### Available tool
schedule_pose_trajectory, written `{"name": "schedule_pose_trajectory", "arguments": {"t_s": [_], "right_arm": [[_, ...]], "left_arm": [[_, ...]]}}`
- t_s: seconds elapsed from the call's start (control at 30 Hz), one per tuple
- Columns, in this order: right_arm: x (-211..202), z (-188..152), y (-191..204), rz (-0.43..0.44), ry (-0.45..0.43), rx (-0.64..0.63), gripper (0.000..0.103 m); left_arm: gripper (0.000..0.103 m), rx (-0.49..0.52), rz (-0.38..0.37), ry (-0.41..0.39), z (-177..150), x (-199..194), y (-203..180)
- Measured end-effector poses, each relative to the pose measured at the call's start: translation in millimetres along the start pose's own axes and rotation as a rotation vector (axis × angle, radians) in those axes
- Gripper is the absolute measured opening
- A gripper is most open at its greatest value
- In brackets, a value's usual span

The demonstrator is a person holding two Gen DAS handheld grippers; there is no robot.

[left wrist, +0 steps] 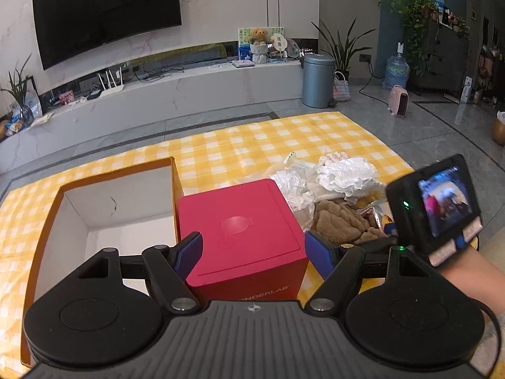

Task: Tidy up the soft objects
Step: 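Grasp the fluffy brown plush with the right tool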

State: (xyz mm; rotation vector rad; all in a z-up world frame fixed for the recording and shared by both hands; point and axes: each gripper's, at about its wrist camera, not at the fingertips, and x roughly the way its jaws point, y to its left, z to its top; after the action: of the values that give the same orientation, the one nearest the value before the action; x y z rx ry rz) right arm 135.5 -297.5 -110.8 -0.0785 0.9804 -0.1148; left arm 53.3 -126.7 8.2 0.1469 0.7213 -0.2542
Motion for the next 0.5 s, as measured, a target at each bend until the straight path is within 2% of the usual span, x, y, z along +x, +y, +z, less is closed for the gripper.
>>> {"name": "schedule_pose_trajectory", "arguments": {"t_s": [0.1, 0.2, 0.23, 0.4, 0.5], "right_arm": [[7.7, 0.4, 5.9, -0.008, 0.016, -0.031, 0.077], [8.2, -1.5, 9.4, -0.030, 0.017, -0.059, 0.064], [4.5, -1.9, 8.3, -0.009, 0.004, -0.057, 0.054], [-26.9, -14.0, -0.5, 0.158, -0.039, -0.038, 0.052], [-42.1, -22.9, -7.7, 0.324, -0.040, -0.012, 0.053]], "left_arm": [[0.087, -0.020, 0.003, 0.010, -0.9, 0.5, 2.6], [0.087, -0.029, -0.002, 0.010, -2.8, -1.0, 5.3], [0.087, -0.031, 0.000, 0.010, -3.6, -1.3, 6.6], [0.087, -0.044, 0.010, 0.017, -3.9, -1.4, 14.0], [0.087, -0.060, 0.004, 0.017, -4.7, -0.9, 19.9]]}}
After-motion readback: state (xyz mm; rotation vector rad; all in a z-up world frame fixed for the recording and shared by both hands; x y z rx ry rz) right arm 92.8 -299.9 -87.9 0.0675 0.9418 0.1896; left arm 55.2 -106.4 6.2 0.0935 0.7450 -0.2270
